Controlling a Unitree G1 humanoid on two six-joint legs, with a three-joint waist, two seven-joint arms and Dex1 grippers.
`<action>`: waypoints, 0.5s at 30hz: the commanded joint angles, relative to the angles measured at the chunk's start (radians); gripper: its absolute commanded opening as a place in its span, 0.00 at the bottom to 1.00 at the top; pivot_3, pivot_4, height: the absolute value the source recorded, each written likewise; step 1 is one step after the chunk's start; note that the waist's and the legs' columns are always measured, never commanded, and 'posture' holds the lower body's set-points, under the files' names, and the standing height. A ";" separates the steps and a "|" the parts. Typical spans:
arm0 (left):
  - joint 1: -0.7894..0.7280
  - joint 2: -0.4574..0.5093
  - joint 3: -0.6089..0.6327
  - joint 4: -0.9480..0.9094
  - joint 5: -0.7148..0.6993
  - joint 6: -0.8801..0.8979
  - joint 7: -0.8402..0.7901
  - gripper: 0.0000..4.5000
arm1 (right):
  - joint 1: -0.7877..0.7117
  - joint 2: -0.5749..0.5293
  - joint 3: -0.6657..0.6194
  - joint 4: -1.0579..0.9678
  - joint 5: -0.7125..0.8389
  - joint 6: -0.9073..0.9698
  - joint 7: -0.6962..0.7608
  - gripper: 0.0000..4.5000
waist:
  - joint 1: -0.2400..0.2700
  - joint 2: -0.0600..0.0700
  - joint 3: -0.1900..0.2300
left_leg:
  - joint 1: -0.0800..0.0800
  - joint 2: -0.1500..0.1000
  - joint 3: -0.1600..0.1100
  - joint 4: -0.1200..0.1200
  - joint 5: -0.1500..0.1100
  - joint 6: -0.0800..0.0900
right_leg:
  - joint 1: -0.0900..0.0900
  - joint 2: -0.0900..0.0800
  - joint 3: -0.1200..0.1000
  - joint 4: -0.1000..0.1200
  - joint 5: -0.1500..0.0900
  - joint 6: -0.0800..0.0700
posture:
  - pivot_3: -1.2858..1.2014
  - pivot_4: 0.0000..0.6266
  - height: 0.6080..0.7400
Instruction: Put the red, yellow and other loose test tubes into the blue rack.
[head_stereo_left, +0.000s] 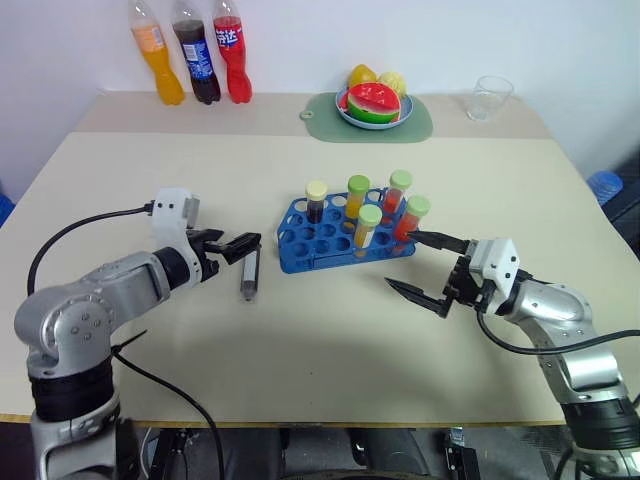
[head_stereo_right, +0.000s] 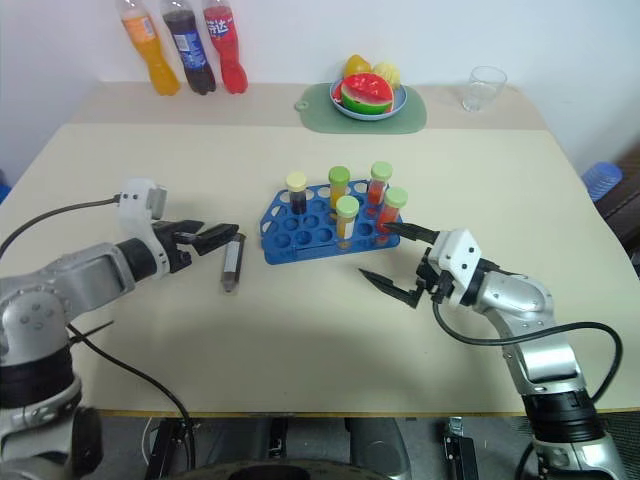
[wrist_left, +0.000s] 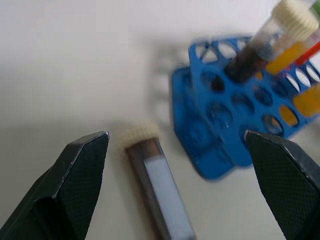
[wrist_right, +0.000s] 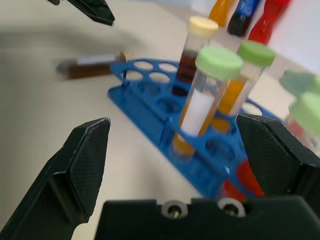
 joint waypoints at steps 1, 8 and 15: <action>-0.051 -0.038 0.047 0.075 -0.047 0.112 0.155 1.00 | 0.010 -0.022 -0.037 -0.046 0.031 0.007 0.023 0.99 | 0.001 0.000 0.000 | 0.000 0.000 0.000 0.000 0.000 0.000 | 0.000 0.000 0.000 0.000 0.000 0.000 | 0.52 0.24 1.00; -0.118 -0.063 0.005 0.318 -0.238 0.115 0.470 1.00 | -0.025 -0.010 -0.016 -0.027 0.015 0.007 0.039 0.99 | 0.012 0.000 0.000 | 0.001 0.000 -0.001 0.000 0.001 -0.002 | 0.000 0.000 0.000 0.000 0.000 0.000 | 0.52 0.24 1.00; -0.273 -0.077 -0.042 0.600 -0.354 0.115 0.748 1.00 | -0.020 -0.040 -0.020 -0.047 0.030 0.033 0.091 0.99 | 0.028 0.000 -0.001 | 0.001 -0.003 0.000 0.000 0.003 -0.005 | 0.002 -0.002 0.000 0.000 0.001 0.001 | 0.52 0.24 1.00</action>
